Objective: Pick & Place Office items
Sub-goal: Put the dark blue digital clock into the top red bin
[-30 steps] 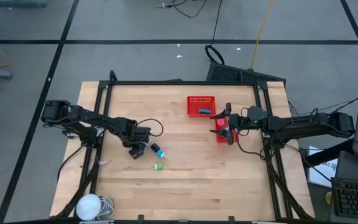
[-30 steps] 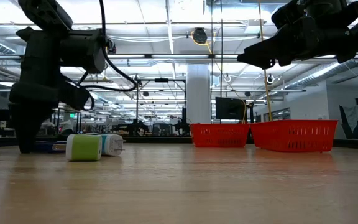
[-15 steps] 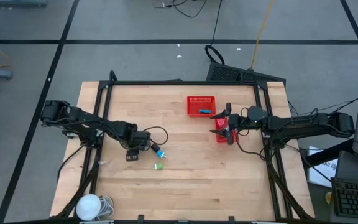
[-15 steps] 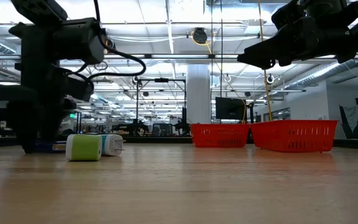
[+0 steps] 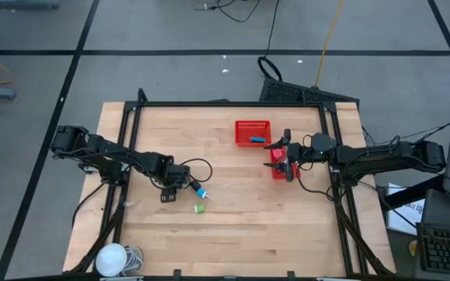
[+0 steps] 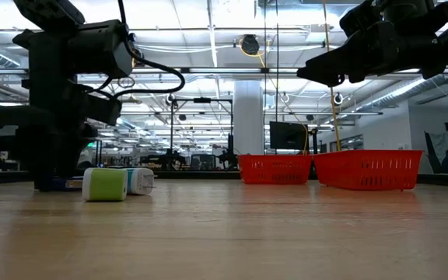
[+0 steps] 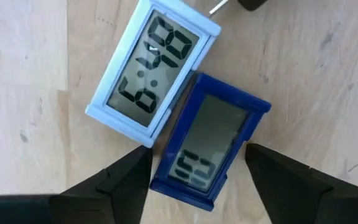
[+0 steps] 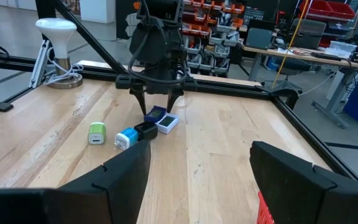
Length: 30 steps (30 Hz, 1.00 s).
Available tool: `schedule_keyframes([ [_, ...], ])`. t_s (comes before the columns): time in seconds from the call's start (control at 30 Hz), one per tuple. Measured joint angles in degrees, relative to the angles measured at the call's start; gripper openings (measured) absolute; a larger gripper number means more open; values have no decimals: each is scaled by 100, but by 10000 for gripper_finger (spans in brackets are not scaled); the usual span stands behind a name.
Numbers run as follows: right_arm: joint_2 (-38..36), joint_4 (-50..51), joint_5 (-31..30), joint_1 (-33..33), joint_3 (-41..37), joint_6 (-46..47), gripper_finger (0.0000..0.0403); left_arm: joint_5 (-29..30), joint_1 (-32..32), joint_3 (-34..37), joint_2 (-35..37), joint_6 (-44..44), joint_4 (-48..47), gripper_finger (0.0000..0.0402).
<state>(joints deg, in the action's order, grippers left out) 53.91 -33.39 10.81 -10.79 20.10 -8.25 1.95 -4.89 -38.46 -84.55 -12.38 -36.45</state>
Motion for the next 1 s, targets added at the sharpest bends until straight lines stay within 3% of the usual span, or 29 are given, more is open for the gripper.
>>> schedule_keyframes([
  [0.3, 0, 25, 0, 1, 0, 2, 263, 121, -25, -14, 0, -1169, 161, 147],
  [0.47, 0, 24, 0, 2, 0, 2, 263, 332, -77, -20, 1, -1433, 336, 147],
  [0.7, 0, -18, -1, 1, 0, 103, 263, 1358, -355, -595, 470, -1038, 536, 147],
  [0.87, 2, -188, -2, 0, 0, 160, 263, 2336, -476, -892, 835, 72, 2241, 149],
  [1.0, 56, -278, -1, 1, -1, 345, 263, 2502, -456, -832, 755, 1422, 4220, 150],
])
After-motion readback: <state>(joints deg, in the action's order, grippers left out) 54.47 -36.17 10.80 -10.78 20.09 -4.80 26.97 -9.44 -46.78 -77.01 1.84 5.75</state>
